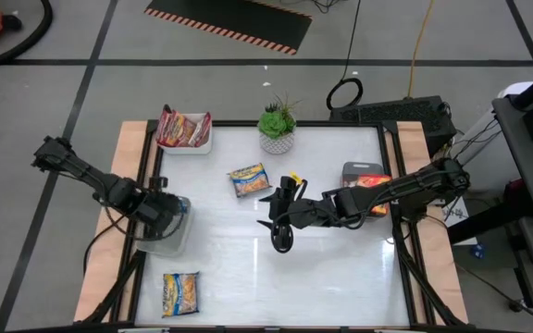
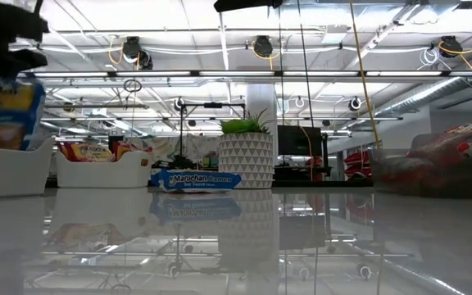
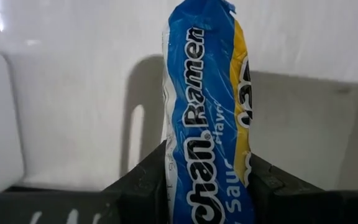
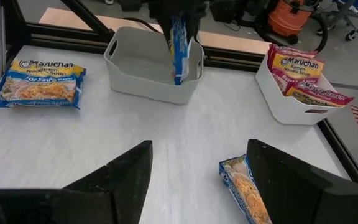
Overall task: Sort Maruchan noodles
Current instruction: Put the middle blue noodle pack into the gray bin
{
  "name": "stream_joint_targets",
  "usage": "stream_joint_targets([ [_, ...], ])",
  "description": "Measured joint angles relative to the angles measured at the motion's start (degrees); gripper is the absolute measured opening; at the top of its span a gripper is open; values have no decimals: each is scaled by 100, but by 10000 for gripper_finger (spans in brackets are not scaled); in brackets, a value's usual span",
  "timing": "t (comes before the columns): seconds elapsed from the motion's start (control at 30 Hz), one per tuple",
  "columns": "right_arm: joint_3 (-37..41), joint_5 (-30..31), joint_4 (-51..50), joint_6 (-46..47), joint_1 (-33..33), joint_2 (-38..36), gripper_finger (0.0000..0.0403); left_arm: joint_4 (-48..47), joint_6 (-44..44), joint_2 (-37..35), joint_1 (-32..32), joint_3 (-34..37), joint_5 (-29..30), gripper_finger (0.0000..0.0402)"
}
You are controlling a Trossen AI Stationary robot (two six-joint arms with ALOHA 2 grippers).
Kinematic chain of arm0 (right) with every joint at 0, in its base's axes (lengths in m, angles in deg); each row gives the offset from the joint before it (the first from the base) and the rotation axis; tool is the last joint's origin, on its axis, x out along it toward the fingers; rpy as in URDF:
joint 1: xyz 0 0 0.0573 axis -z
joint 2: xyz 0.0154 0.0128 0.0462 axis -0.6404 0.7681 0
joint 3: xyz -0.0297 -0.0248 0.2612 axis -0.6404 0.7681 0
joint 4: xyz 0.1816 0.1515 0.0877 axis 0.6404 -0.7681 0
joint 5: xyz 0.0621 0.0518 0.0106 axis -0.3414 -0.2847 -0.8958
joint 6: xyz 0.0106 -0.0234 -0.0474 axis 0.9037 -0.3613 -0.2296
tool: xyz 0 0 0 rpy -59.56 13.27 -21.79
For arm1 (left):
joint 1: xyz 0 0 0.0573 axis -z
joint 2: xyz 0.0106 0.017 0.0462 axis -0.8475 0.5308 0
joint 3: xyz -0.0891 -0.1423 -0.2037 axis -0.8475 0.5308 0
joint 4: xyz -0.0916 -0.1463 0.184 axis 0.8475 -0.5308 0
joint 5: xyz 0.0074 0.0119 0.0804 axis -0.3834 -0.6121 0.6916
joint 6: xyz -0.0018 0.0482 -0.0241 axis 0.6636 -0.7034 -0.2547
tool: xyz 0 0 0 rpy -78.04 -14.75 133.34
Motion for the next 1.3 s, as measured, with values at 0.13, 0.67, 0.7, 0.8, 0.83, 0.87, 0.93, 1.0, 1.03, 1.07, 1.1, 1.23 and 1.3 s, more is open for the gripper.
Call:
stream_joint_targets([
  [0.13, 0, -21, 0, 78, -1, 1, 254, 52, 112, 355, 0, 91, -109, 127],
  [0.67, 0, -23, 2, 44, -1, 1, 254, 820, 498, 1248, -417, 34, 262, 127],
  [0.7, 0, -24, 1, 44, -1, 1, 254, 822, 503, 1247, -528, 34, 262, 127],
  [0.8, 0, -26, 0, 44, -1, 1, 254, 816, 556, 1245, -940, 34, 266, 127],
  [0.83, 0, -26, 2, 42, -3, 1, 254, 816, 582, 1245, -1090, 34, 272, 127],
  [0.87, 0, -26, 3, 44, -3, 1, 254, 812, 602, 1245, -1238, 34, 302, 127],
  [0.93, 0, -26, 4, 44, -3, 1, 254, 812, 604, 1245, -1530, 34, 445, 127],
  [1.0, 0, -26, 4, 44, -3, 1, 254, 813, 582, 1245, -1819, 34, 640, 127],
  [1.03, 0, -26, 2, 43, -2, 1, 254, 809, 568, 1245, -1960, 34, 730, 127],
  [1.07, 0, -26, 2, 44, -3, 1, 254, 809, 547, 1245, -2095, 34, 775, 127],
  [1.1, 0, -26, 1, 43, -3, 1, 254, 807, 517, 1245, -2226, 34, 799, 127],
  [1.23, 0, -27, -3, 44, -3, 1, 254, 802, 455, 1245, -2624, 34, 779, 127],
  [1.3, 0, -28, -38, 44, -3, 1, 254, 802, 313, 1241, -2742, 34, 587, 127],
])
